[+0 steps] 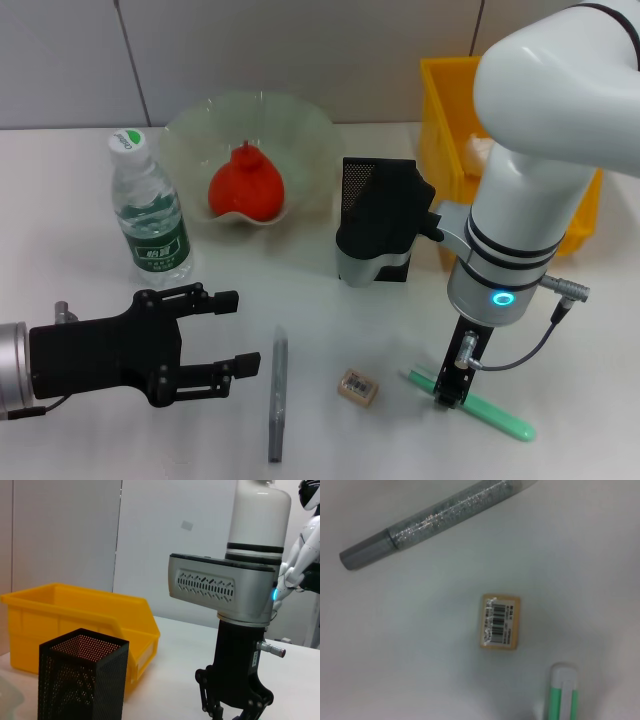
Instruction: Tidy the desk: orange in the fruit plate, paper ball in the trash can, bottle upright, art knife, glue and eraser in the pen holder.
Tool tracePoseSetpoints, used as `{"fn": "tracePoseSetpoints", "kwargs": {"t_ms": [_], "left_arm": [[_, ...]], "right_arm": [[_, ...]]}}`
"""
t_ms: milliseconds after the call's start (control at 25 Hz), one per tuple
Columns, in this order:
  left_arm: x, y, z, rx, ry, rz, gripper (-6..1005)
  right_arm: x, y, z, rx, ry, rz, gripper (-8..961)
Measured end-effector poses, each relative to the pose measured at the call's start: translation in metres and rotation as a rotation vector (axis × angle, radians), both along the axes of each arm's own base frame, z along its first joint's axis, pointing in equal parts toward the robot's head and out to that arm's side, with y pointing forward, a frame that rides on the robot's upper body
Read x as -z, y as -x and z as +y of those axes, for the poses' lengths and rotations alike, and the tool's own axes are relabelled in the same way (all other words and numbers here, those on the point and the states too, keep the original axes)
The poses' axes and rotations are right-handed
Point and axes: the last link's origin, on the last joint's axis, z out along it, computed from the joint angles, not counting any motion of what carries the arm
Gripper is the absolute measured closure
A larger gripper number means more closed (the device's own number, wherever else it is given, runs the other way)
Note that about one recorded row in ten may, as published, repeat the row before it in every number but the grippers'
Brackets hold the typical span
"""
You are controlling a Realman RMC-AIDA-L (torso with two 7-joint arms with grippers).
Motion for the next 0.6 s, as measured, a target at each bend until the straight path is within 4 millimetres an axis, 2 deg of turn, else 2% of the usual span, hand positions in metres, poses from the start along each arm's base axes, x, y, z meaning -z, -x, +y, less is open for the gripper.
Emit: {"fn": "tracePoseSetpoints", "kwargs": {"t_ms": [600], "left_arm": [[-0.0002,-0.0006,0.0008,0.001,-0.001,0.000,222]], "right_arm": [[-0.0003,0.0024,0.0003,-0.007,-0.001,0.011,779]]}}
